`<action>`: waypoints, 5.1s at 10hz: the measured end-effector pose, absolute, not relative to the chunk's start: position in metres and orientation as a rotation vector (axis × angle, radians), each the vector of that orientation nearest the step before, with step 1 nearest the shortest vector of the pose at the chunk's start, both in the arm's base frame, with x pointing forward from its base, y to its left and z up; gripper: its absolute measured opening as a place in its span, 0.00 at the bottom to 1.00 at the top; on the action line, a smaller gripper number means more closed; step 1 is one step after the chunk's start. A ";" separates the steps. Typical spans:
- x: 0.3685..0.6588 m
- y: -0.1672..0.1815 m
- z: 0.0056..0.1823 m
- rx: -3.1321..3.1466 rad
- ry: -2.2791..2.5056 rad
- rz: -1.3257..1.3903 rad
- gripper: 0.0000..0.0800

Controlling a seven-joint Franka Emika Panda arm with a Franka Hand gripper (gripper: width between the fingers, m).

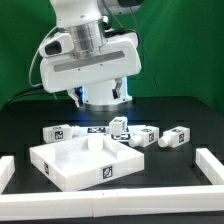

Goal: Assemble one leg

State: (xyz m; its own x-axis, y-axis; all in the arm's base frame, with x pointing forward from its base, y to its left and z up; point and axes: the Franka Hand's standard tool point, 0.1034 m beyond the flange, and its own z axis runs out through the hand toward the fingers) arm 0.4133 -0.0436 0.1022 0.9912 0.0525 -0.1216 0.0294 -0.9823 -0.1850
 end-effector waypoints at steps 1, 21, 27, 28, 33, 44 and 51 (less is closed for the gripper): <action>0.413 -0.044 0.102 -2.946 -0.137 0.181 0.81; 0.524 -0.134 0.066 -2.917 -1.051 0.014 0.81; 0.539 -0.149 0.009 -2.986 -0.924 0.018 0.81; 0.538 -0.151 0.008 -2.988 -0.913 0.020 0.81; 0.538 -0.151 0.008 -2.987 -0.919 0.021 0.17; 0.576 -0.074 0.007 -3.119 0.020 0.091 0.06; 0.577 -0.021 0.008 -3.136 0.085 0.138 0.06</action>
Offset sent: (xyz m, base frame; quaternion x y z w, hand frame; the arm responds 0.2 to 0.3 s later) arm 0.0424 -0.0479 -0.0085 -0.0286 0.0248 -0.2279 0.9729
